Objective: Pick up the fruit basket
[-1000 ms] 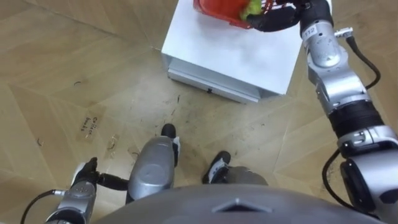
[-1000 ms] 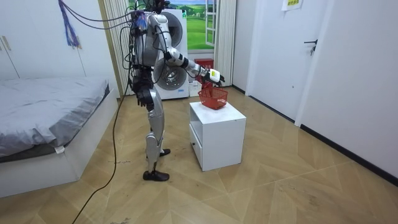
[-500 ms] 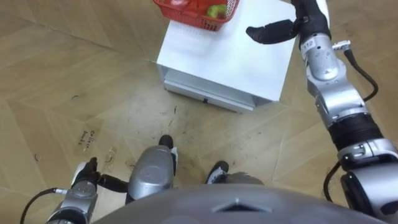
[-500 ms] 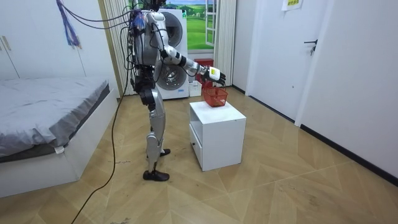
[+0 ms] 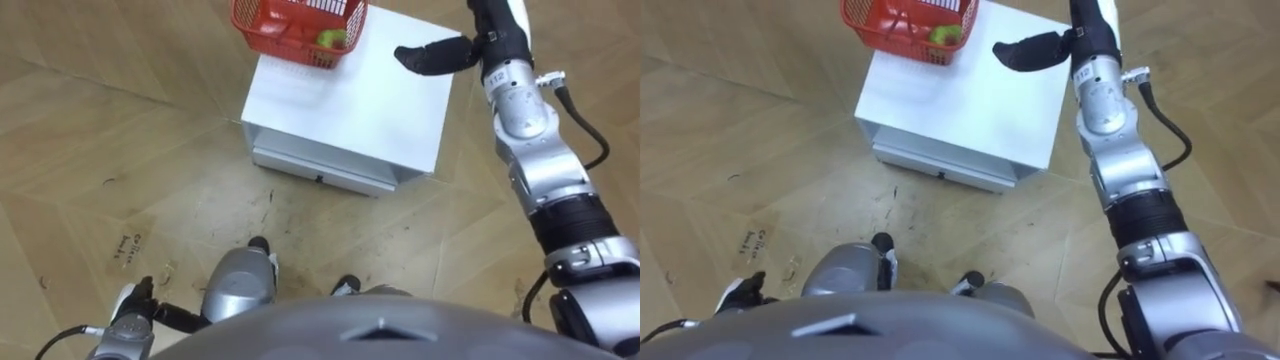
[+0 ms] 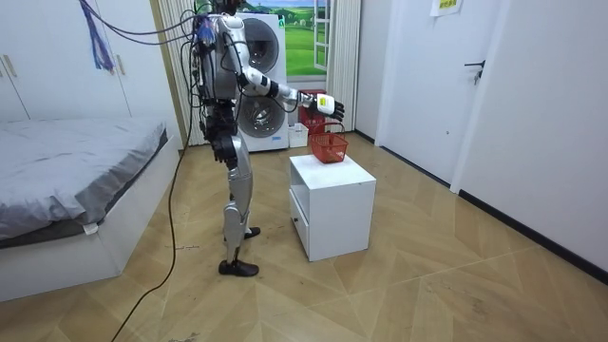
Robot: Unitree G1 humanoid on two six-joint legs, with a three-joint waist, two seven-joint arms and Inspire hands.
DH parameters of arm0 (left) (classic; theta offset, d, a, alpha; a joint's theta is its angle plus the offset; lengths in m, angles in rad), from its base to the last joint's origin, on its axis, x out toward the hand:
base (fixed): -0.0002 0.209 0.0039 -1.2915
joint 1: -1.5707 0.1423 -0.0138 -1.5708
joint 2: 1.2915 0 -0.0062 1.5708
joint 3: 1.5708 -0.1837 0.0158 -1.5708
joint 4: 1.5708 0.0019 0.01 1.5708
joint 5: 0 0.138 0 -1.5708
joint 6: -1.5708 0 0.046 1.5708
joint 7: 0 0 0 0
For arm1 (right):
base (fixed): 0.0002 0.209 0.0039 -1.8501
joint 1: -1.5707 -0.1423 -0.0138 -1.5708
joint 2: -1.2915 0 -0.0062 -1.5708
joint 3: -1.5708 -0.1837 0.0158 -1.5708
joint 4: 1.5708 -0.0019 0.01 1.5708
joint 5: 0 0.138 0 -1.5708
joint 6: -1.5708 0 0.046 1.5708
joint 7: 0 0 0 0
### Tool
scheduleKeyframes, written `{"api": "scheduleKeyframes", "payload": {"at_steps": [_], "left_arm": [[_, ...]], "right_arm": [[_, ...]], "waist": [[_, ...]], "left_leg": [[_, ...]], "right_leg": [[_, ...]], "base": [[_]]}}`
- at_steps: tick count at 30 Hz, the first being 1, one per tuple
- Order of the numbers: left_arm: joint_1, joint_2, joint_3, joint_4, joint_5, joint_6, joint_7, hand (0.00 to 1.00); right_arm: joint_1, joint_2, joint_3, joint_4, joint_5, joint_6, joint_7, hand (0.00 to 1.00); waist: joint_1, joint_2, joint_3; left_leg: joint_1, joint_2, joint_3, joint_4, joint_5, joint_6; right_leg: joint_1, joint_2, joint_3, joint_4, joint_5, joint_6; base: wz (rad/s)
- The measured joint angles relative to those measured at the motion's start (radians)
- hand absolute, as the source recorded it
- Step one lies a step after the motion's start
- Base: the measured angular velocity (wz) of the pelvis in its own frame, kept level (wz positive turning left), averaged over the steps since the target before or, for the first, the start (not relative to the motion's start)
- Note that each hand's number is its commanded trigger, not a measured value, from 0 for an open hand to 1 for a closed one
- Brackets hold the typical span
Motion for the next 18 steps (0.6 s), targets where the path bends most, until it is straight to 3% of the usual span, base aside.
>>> {"api": "scheduleKeyframes", "payload": {"at_steps": [4,6,13,18], "left_arm": [[0.002,-0.003,0.002,-0.013,0.0,-0.001,0.0,0.0],[0.005,-0.012,0.002,-0.016,0.0,-0.001,0.0,0.0],[0.044,-0.039,0.05,-0.056,0.001,0.001,0.001,0.0],[0.04,-0.071,0.079,-0.059,-0.004,-0.001,0.004,0.0]], "right_arm": [[0.023,-0.003,-0.002,-0.029,-0.008,0.0,0.0,0.0],[0.04,-0.003,-0.004,-0.073,-0.019,-0.007,0.001,0.0],[0.176,0.001,-0.051,-0.149,-0.031,-0.011,0.026,0.0],[0.287,0.005,-0.094,-0.141,-0.109,-0.014,0.039,0.0]], "waist": [[-0.003,0.005,0.0032],[-0.011,0.015,0.0092],[-0.052,0.041,-0.0004],[-0.063,0.08,-0.0047]], "left_leg": [[0.024,0.001,0.008,-0.006,-0.002,-0.001],[0.035,0.003,0.022,-0.006,-0.004,-0.002],[0.066,0.002,0.027,-0.017,-0.011,-0.002],[0.127,0.002,0.057,-0.042,-0.013,-0.003]], "right_leg": [[0.018,0.001,0.009,-0.005,0.0,0.0],[0.027,0.003,0.022,-0.014,0.0,0.0],[0.052,0.002,0.034,-0.015,0.0,0.0],[0.085,0.002,0.063,-0.017,0.0,0.001]], "base": [[-0.09],[-0.16],[-0.04],[-0.16]]}}
